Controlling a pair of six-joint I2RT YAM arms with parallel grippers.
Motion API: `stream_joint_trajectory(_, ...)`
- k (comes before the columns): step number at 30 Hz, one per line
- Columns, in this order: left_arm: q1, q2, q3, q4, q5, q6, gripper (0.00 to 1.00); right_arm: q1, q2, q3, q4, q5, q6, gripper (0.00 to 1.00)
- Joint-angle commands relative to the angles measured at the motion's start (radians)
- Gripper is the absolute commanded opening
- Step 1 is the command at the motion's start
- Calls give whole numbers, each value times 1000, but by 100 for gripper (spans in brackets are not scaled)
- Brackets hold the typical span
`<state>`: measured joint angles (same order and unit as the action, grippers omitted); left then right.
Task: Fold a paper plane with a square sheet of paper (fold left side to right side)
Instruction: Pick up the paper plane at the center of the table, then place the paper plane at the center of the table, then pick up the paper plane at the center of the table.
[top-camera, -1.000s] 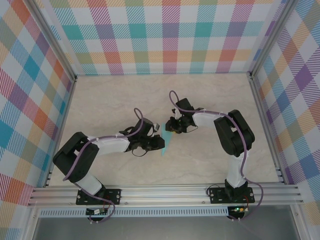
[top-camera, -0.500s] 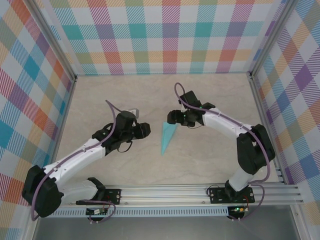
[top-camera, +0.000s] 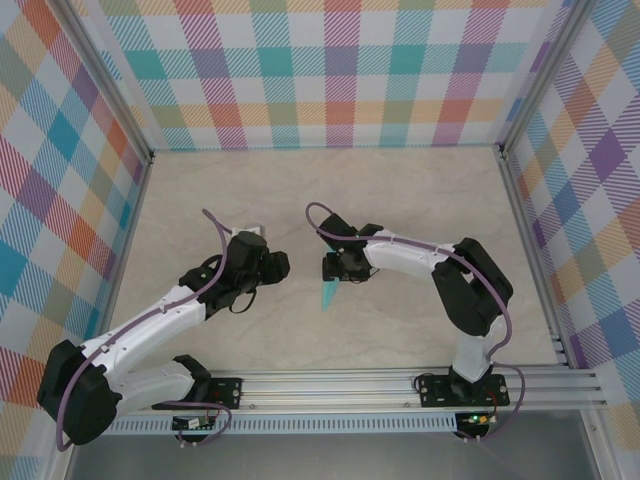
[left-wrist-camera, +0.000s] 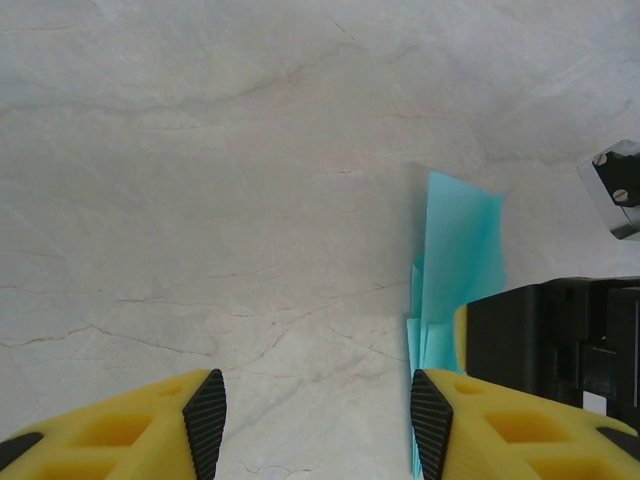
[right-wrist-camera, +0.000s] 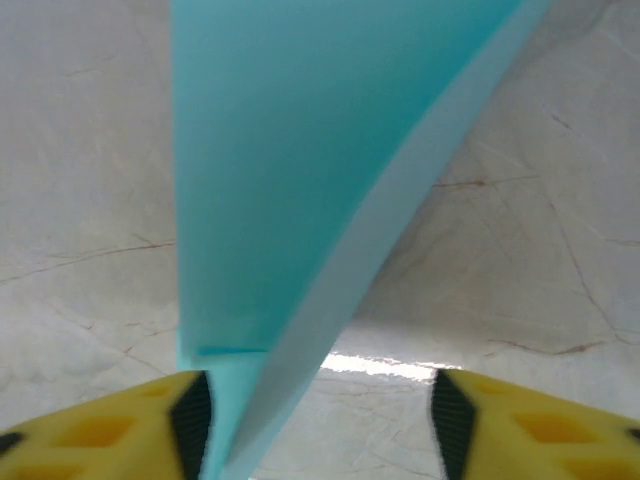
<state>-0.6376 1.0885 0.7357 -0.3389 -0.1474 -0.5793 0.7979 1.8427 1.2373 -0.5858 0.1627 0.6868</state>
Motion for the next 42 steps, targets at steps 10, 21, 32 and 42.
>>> stream_joint_trajectory(10, 13, -24, 4, -32, -43, 2, 55, -24, -263, -104, 171, -247, -128, 0)
stream_joint_trajectory(21, 12, -27, 17, -48, -57, 5, 56, -246, -299, -447, 385, -478, -140, 6)
stream_joint_trajectory(32, 12, -36, 29, -59, -84, 11, 57, -261, -411, -236, -159, -36, -253, 46)
stream_joint_trajectory(42, 12, -34, 16, -30, -121, -17, 93, -81, -391, -251, -142, -84, -89, 71)
